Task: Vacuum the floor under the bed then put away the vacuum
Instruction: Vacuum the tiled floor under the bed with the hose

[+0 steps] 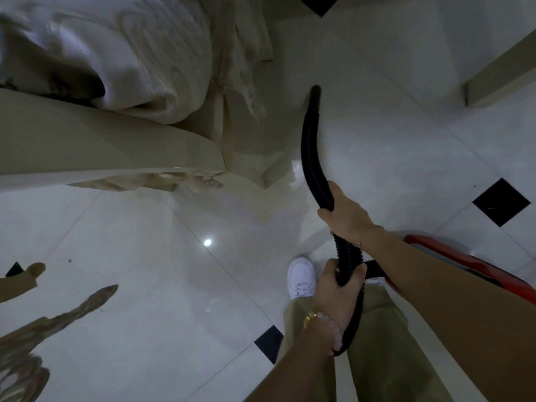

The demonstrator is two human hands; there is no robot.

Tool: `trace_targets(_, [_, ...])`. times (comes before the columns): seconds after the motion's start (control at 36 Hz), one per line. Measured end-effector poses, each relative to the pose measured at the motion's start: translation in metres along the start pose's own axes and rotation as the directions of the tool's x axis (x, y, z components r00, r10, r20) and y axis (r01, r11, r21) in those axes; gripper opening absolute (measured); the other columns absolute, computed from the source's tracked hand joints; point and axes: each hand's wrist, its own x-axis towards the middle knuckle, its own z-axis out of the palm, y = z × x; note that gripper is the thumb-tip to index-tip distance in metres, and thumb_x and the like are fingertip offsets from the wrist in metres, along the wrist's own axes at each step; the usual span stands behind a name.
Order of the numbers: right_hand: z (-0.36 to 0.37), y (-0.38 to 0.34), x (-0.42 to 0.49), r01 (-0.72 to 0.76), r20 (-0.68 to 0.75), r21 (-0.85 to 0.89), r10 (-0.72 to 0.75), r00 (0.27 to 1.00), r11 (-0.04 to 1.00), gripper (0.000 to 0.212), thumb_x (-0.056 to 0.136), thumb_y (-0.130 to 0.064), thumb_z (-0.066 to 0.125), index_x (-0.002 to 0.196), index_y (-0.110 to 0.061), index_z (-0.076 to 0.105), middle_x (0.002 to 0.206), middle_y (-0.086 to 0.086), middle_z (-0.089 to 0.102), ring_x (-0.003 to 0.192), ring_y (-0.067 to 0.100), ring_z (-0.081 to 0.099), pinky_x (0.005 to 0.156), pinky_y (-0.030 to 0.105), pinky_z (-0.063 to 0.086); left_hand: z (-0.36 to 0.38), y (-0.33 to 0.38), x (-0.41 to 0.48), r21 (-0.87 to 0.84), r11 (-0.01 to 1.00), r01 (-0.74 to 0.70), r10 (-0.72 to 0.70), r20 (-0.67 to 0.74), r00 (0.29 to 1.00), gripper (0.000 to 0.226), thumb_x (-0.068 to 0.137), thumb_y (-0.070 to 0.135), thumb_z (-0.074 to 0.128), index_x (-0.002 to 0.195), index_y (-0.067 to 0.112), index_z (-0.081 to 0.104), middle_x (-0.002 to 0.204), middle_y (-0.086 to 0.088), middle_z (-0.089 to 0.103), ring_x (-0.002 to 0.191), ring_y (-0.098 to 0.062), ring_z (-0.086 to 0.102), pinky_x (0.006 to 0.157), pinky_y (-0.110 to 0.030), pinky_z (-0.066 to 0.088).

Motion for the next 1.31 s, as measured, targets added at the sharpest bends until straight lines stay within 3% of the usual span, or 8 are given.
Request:
trace_targets(0.14, [-0.005,-0.003,0.003,0.041,0.162,0.025,-0.044,0.986,0.999,0.067,0.094,-0.019,0.048,0.151,-0.031,0.016,0.116,0.006,0.056,0.083,0.021,0.054,0.078,0.031,0.046,0.006,0.002,0.001,-0.003,1.0,0.022,-0.022,0.024,0.999,0.042,0.077,0.058,0.059,0.098,0.022,0.059,0.097,-0.013,0.07,0.093,-0.03,0.067,0.09,-0.047,0.053])
trace_targets(0.33, [-0.01,-0.015,0.009,0.058,0.342,0.018,-0.06,0.938,0.998,0.06,0.093,-0.013,0.052,0.146,-0.024,0.027,0.117,0.014,0.055,0.081,0.026,0.055,0.07,0.034,0.047,0.014,0.009,0.007,-0.068,0.994,0.081,-0.08,0.018,0.997,0.037,0.082,0.05,0.062,0.111,0.026,0.059,0.102,-0.004,0.071,0.095,-0.02,0.068,0.091,-0.038,0.054])
trace_targets(0.5, [-0.025,-0.01,0.026,0.009,0.272,0.028,-0.016,0.962,1.0,0.061,0.093,-0.013,0.049,0.147,-0.025,0.024,0.106,0.01,0.053,0.082,0.025,0.053,0.076,0.037,0.048,0.016,0.025,0.019,0.0,0.998,0.066,-0.066,0.004,0.998,0.034,0.087,0.045,0.06,0.111,0.021,0.06,0.1,-0.001,0.071,0.091,-0.017,0.067,0.086,-0.03,0.054])
trace_targets(0.61, [-0.044,-0.004,0.042,-0.043,0.151,0.065,0.033,0.988,0.997,0.062,0.094,-0.017,0.048,0.148,-0.024,0.02,0.1,0.012,0.054,0.08,0.028,0.056,0.078,0.038,0.049,0.016,0.046,0.032,0.099,0.995,0.021,-0.02,-0.011,1.0,0.029,0.089,0.043,0.056,0.104,0.019,0.063,0.079,0.006,0.064,0.069,-0.005,0.06,0.059,-0.008,0.046])
trace_targets(0.78, [-0.077,0.009,0.057,-0.105,-0.016,0.134,0.108,0.994,0.985,0.067,0.095,-0.023,0.046,0.151,-0.028,0.008,0.115,0.015,0.06,0.09,0.037,0.064,0.084,0.043,0.054,0.034,0.073,0.054,0.044,0.999,0.027,-0.03,0.059,0.998,0.024,0.086,0.04,0.061,0.092,0.017,0.063,0.074,0.0,0.064,0.071,-0.014,0.061,0.076,-0.035,0.054])
trace_targets(0.92, [-0.1,0.012,0.079,-0.106,-0.155,0.084,0.118,0.981,0.991,0.068,0.096,-0.024,0.044,0.153,-0.023,0.006,0.114,0.017,0.062,0.09,0.036,0.064,0.082,0.039,0.053,0.045,0.095,0.079,0.082,0.996,-0.021,0.016,0.056,0.998,0.026,0.089,0.036,0.058,0.093,0.01,0.062,0.067,0.003,0.06,0.062,-0.01,0.057,0.061,-0.02,0.048])
trace_targets(1.06, [-0.125,-0.001,0.113,-0.057,-0.18,0.028,0.061,0.982,0.998,0.066,0.095,-0.021,0.045,0.152,-0.022,0.012,0.116,0.018,0.062,0.093,0.037,0.063,0.087,0.042,0.052,0.052,0.121,0.112,0.13,0.99,-0.047,0.041,0.047,0.998,0.023,0.088,0.041,0.058,0.081,0.019,0.059,0.07,-0.001,0.062,0.065,-0.014,0.058,0.068,-0.031,0.05])
trace_targets(1.31, [-0.143,-0.036,0.17,0.038,-0.107,-0.149,-0.054,0.993,0.988,0.068,0.091,-0.017,0.048,0.149,-0.032,0.016,0.113,0.015,0.063,0.095,0.035,0.063,0.087,0.042,0.052,0.041,0.162,0.161,-0.01,1.0,0.0,0.001,0.086,0.996,0.044,0.092,0.039,0.054,0.106,-0.003,0.057,0.071,-0.006,0.066,0.054,-0.016,0.06,0.056,-0.028,0.05])
